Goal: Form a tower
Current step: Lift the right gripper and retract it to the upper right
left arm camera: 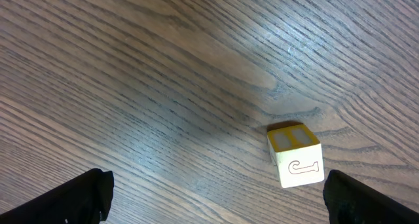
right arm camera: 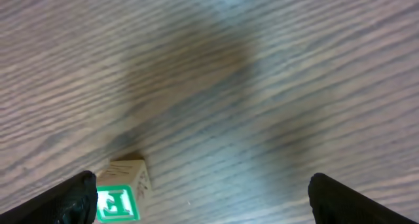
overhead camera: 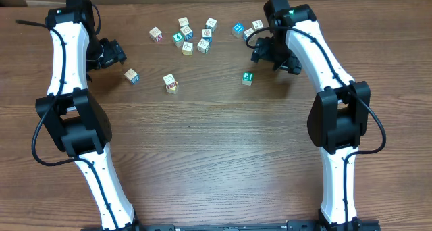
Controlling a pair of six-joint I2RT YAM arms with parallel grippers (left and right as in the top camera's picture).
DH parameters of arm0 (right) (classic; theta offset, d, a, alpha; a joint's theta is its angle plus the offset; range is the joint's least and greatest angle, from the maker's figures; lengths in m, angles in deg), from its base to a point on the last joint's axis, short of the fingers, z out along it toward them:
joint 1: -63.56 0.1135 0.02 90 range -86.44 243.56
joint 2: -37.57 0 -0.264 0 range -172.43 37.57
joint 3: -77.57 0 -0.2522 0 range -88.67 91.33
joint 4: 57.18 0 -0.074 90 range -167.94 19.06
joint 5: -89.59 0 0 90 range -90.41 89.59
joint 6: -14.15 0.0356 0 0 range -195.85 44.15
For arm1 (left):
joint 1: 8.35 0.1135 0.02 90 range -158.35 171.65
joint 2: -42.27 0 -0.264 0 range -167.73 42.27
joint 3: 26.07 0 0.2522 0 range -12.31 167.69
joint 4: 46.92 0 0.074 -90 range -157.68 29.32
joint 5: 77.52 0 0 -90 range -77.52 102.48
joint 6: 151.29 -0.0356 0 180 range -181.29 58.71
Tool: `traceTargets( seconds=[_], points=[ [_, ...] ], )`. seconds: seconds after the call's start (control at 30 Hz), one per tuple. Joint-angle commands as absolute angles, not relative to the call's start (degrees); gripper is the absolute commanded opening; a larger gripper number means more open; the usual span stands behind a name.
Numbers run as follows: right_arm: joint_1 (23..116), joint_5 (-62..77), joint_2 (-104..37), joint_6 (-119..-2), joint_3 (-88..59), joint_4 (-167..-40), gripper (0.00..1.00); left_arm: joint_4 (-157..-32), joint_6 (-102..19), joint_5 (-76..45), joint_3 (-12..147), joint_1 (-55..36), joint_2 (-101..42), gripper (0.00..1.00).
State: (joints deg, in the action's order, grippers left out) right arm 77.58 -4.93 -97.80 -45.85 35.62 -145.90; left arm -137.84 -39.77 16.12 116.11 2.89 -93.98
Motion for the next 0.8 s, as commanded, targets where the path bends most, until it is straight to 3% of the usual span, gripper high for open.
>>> traceTargets(
  seconds=[0.0, 0.77],
  points=[
    [77.9, -4.6, -95.4, -45.9, 35.4, -145.1, 1.00, -138.0, -38.8, 15.9, 117.2, 2.4, -91.9, 1.00],
    [77.9, -4.6, -95.4, -45.9, 35.4, -144.2, 1.00, -138.0, -38.8, 15.9, 117.2, 2.4, -91.9, 1.00]
  ],
)
